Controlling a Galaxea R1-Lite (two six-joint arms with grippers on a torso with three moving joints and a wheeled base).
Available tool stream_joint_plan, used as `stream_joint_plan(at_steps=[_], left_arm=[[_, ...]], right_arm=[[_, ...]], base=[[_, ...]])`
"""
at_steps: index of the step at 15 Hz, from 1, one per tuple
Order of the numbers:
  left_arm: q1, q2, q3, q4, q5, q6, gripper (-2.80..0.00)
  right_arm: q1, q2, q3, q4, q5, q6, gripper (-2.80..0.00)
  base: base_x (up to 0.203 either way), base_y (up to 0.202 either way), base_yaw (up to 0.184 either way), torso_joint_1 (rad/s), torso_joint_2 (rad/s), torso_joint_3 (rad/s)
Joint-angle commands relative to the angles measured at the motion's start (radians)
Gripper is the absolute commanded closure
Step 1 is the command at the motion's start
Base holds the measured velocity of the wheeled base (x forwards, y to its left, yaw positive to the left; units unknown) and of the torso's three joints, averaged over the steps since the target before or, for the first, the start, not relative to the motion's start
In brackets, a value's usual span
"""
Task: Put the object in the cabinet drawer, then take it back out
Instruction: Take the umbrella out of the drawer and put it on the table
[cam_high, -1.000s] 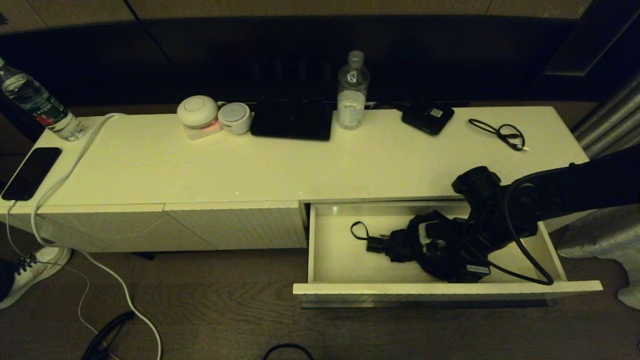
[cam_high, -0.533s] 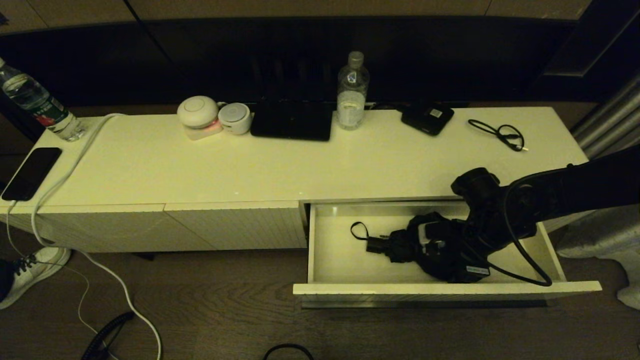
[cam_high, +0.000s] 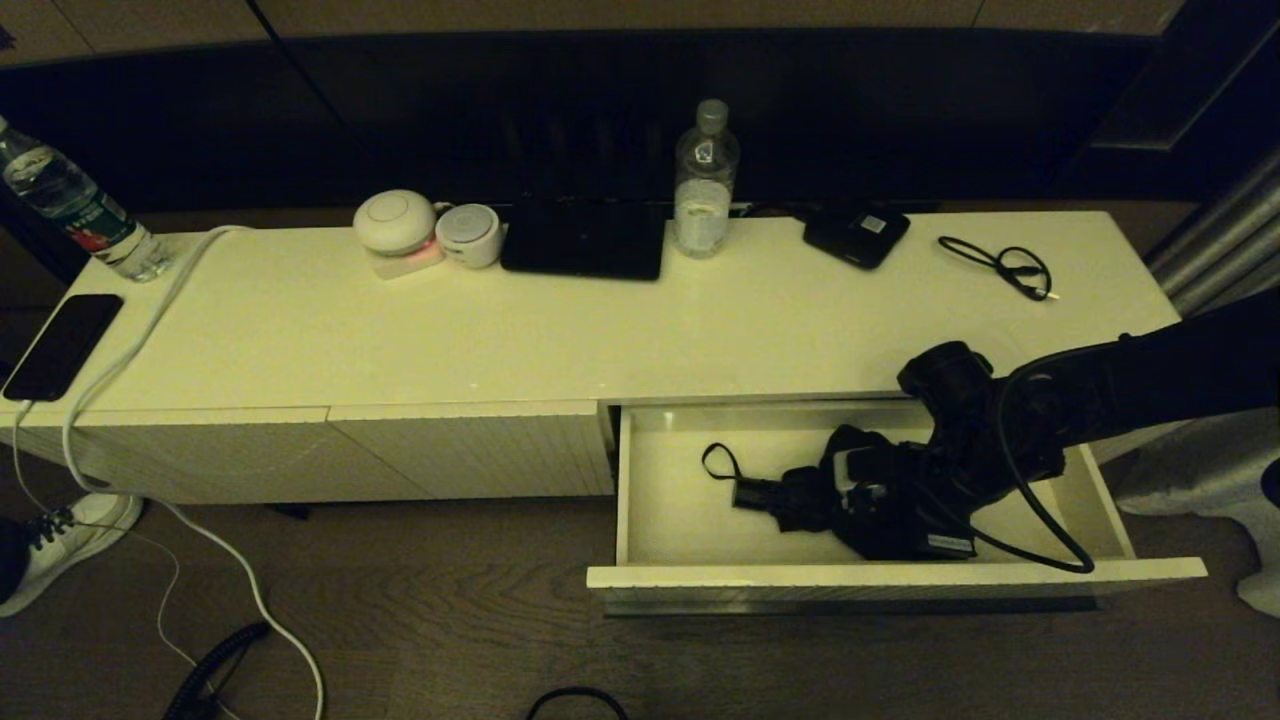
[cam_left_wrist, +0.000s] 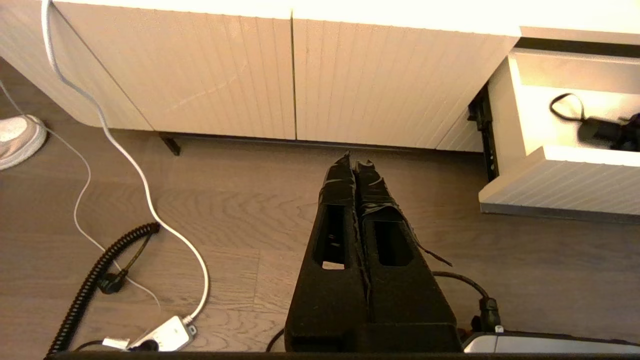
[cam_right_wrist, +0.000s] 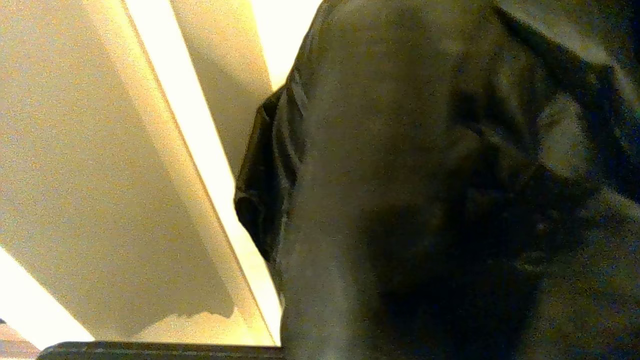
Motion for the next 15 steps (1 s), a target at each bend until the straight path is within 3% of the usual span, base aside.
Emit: stream_joint_plan(at_steps=[1, 9, 15], left_arm=[[0.0, -0.002, 0.0, -0.001, 0.001, -0.001, 0.0], [0.0, -0.002, 0.0, -0.001, 0.001, -0.001, 0.0], [0.0, -0.002, 0.0, -0.001, 0.001, -0.001, 0.0]], right_arm=[[0.002, -0.005, -0.001, 0.001, 0.001, 0.003, 0.0], [0.006, -0.067, 0.012, 0.003, 0.0, 0.007, 0.0], [0.016, -0.234, 0.091, 0.006, -0.002, 0.024, 0.0]], base=[[0.0, 0.0, 0.0, 0.0, 0.0, 0.0], [0.0, 0.0, 0.0, 0.0, 0.0, 0.0], [0.0, 0.0, 0.0, 0.0, 0.0, 0.0]])
